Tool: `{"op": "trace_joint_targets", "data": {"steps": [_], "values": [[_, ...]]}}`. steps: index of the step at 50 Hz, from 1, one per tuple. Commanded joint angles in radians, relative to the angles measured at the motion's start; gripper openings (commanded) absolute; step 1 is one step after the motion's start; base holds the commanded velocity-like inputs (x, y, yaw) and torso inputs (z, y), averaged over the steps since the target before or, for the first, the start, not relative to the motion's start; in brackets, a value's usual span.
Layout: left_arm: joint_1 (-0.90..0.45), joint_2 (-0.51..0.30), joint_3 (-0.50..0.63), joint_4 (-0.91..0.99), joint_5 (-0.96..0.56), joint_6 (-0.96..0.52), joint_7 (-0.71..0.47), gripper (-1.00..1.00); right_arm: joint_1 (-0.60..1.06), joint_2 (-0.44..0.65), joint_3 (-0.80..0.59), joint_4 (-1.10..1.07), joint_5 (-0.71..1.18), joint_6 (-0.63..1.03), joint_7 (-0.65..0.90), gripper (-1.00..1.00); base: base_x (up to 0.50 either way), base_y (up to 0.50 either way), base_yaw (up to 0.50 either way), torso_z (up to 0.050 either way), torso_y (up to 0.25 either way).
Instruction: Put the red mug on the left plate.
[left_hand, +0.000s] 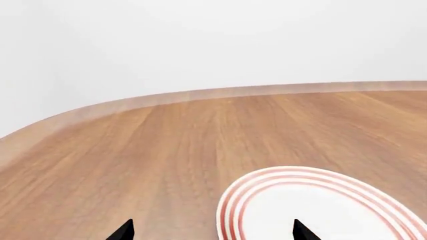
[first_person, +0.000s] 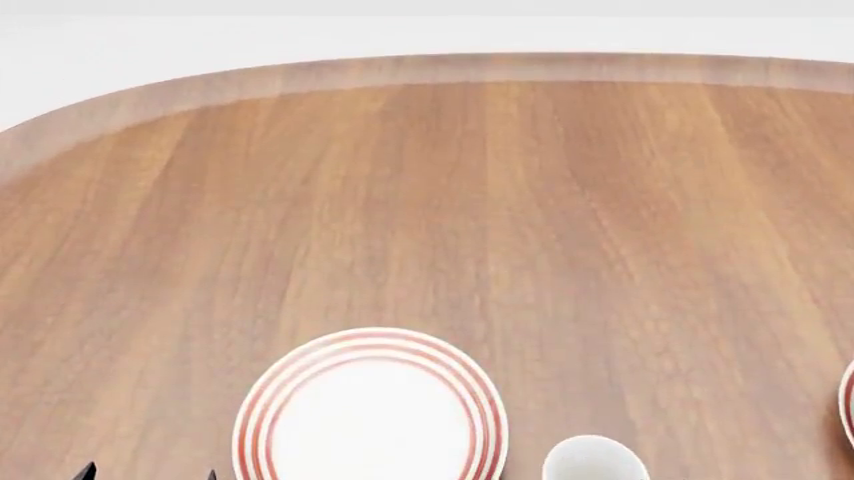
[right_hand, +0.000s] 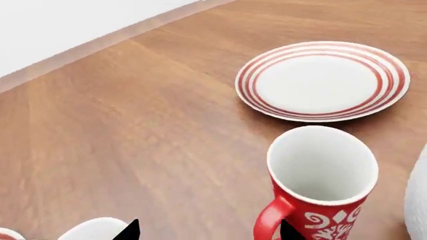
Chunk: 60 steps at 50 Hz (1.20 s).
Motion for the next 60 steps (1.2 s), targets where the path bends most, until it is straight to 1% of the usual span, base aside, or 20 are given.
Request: {"op": "trace_joint_targets", "data": {"steps": [1, 5, 6, 10, 21, 32, 41, 49, 60], "values": [[0.0, -0.005, 0.009, -0.004, -0.004, 0.006, -0.007, 1.0, 0.02, 0.004, 0.063, -0.045, 0.124, 0.08, 0.09, 1.0, 0.0, 0.0, 0.0, 0.0, 0.0], [0.0, -0.007, 0.012, -0.004, -0.005, 0.006, -0.01, 1.0, 0.016, 0.009, 0.056, -0.061, 0.137, 0.088, 0.105, 1.0, 0.0, 0.0, 0.0, 0.0, 0.0], [-0.001, -0.007, 0.013, -0.007, -0.006, 0.007, -0.011, 1.0, 0.023, 0.003, 0.07, -0.078, 0.153, 0.107, 0.135, 1.0, 0.0, 0.0, 0.0, 0.0, 0.0], [-0.001, -0.009, 0.016, -0.007, -0.007, 0.008, -0.013, 1.0, 0.046, 0.004, 0.087, -0.047, 0.186, 0.119, 0.151, 1.0, 0.0, 0.0, 0.0, 0.0, 0.0], [-0.004, -0.011, 0.027, -0.022, -0.011, 0.016, -0.016, 1.0, 0.089, 0.014, 0.133, -0.074, 0.282, 0.178, 0.228, 1.0, 0.0, 0.0, 0.0, 0.0, 0.0], [-0.008, -0.015, 0.037, -0.028, -0.016, 0.018, -0.018, 1.0, 0.152, -0.002, 0.162, 0.029, 0.324, 0.147, 0.268, 1.0, 0.0, 0.0, 0.0, 0.0, 0.0], [-0.009, -0.02, 0.042, -0.027, -0.022, 0.017, -0.022, 1.0, 0.176, -0.006, 0.152, 0.06, 0.352, 0.132, 0.3, 1.0, 0.0, 0.0, 0.0, 0.0, 0.0], [-0.011, -0.024, 0.044, -0.033, -0.025, 0.022, -0.026, 1.0, 0.214, 0.003, 0.132, 0.091, 0.336, 0.116, 0.355, 1.0, 0.0, 0.0, 0.0, 0.0, 0.0], [-0.008, -0.031, 0.047, -0.029, -0.028, 0.025, -0.035, 1.0, 0.246, 0.009, 0.127, 0.168, 0.329, 0.082, 0.386, 1.0, 0.0, 0.0, 0.0, 0.0, 0.0]]}}
